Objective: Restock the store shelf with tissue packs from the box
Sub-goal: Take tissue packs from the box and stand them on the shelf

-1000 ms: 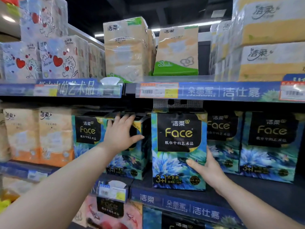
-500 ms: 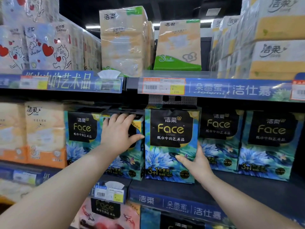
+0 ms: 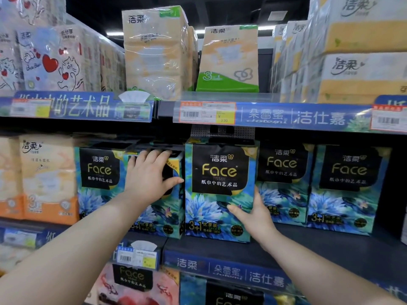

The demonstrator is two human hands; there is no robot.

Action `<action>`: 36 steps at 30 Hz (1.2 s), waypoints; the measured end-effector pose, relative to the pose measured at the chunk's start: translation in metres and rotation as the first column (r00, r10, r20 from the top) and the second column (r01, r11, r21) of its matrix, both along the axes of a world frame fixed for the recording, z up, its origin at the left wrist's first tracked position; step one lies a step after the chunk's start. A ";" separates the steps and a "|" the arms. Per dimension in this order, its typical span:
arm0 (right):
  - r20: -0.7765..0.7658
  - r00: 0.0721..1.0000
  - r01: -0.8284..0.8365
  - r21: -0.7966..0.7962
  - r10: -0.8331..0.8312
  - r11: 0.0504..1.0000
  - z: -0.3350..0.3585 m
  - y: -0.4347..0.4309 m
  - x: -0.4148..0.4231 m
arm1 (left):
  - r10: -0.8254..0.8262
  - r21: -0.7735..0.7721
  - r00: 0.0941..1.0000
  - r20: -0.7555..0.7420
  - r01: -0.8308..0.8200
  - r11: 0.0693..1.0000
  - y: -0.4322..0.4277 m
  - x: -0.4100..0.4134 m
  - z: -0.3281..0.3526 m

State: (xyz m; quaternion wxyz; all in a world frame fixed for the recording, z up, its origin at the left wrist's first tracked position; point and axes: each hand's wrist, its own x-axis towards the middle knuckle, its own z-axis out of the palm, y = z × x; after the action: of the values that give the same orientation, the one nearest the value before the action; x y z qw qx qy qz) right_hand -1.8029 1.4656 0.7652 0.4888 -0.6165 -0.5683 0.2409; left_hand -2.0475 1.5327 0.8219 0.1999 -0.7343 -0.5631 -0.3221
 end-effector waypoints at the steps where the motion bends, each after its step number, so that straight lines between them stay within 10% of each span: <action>1: 0.004 1.000 0.000 0.009 0.000 1.000 -0.001 -0.001 0.000 | 0.000 0.000 1.000 0.001 0.000 1.000 0.000 0.000 0.000; 36: -0.050 0.998 0.033 -0.012 -0.033 0.999 -0.005 0.006 0.013 | 0.006 0.010 1.000 -0.027 -0.006 1.000 -0.002 0.001 0.001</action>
State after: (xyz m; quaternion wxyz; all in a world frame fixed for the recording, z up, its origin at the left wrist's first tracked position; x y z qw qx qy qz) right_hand -1.7899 1.4711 0.7599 0.5032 -0.6224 -0.5443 0.2514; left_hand -2.0462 1.5308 0.8228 0.2119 -0.7358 -0.5611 -0.3144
